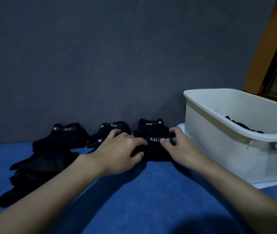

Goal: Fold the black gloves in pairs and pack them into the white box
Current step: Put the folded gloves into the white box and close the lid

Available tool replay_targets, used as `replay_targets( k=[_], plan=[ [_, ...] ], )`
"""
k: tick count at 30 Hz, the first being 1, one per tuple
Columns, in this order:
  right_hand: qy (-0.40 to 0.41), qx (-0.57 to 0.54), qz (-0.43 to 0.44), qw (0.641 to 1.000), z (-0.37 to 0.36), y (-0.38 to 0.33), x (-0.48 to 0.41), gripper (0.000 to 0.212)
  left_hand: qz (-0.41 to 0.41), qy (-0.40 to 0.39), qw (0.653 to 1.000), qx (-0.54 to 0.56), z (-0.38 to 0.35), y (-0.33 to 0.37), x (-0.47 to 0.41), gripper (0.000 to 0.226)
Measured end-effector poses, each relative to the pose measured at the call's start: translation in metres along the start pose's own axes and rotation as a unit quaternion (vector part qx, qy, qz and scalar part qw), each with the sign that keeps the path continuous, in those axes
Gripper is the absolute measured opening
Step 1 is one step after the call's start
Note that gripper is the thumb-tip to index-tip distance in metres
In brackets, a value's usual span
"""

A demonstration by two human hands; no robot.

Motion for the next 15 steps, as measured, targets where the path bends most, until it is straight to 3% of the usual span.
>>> replay_targets(
  k=[5, 9, 15],
  plan=[
    [-0.024, 0.012, -0.009, 1.000, -0.005, 0.003, 0.000, 0.046, 0.010, -0.017, 0.999, 0.043, -0.006, 0.000, 0.003, 0.036],
    [-0.049, -0.046, -0.033, 0.997, -0.005, 0.007, 0.004, 0.043, 0.011, -0.018, 0.997, 0.072, -0.009, 0.001, 0.005, 0.028],
    [-0.120, -0.072, -0.051, 0.989, -0.007, 0.011, 0.016, 0.066, 0.026, -0.009, 0.992, 0.127, -0.010, 0.006, 0.006, 0.034]
  ],
)
Point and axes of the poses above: each hand's wrist, its own x-axis away from the middle knuckle, its own z-axis out of the back of the hand, y = z × x, the point moved 9 cm from there along -x, towards the middle knuckle, and after that the axes turned 1 degree about -z, right-handed, at the moved point
